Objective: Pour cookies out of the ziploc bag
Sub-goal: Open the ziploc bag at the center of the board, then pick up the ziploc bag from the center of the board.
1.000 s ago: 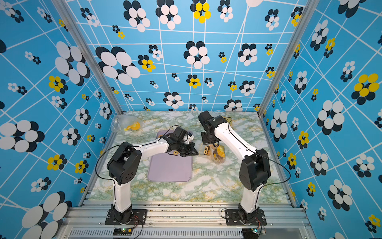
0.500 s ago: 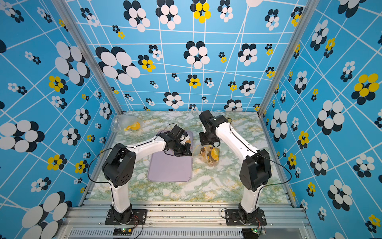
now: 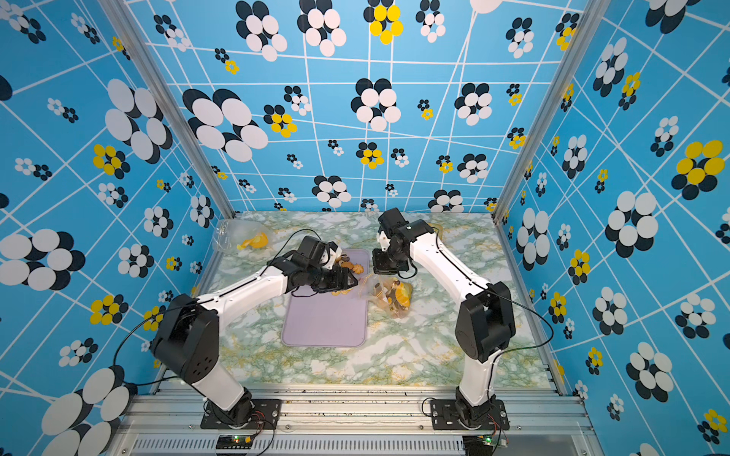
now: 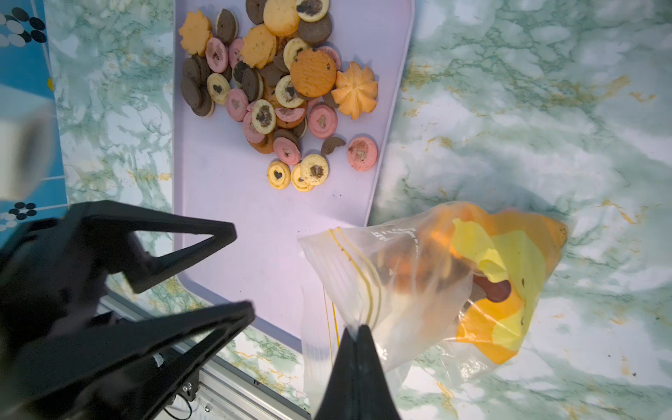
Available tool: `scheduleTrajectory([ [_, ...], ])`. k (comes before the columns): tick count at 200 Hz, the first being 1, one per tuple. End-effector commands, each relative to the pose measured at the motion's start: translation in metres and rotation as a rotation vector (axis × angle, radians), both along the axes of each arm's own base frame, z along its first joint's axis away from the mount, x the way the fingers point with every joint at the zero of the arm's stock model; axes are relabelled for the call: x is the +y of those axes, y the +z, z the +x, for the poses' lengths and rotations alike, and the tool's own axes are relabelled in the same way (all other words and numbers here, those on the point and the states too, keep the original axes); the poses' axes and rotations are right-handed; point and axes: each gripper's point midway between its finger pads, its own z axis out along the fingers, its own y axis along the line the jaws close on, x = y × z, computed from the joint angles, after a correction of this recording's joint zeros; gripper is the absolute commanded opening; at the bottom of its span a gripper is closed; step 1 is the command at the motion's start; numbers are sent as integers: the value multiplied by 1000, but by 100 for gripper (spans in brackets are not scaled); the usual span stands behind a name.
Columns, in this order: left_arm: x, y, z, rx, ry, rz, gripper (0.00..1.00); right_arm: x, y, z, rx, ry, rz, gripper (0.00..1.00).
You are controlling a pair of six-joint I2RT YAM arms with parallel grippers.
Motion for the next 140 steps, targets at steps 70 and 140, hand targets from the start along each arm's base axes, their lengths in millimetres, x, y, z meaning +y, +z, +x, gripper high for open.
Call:
scheduleTrajectory([
  [70, -71, 33, -32, -136, -244, -136, 69, 12, 2, 10, 10, -29, 65, 0],
  [140, -92, 17, -40, -104, -312, -103, 64, 18, 4, 10, 18, -35, 100, 0],
])
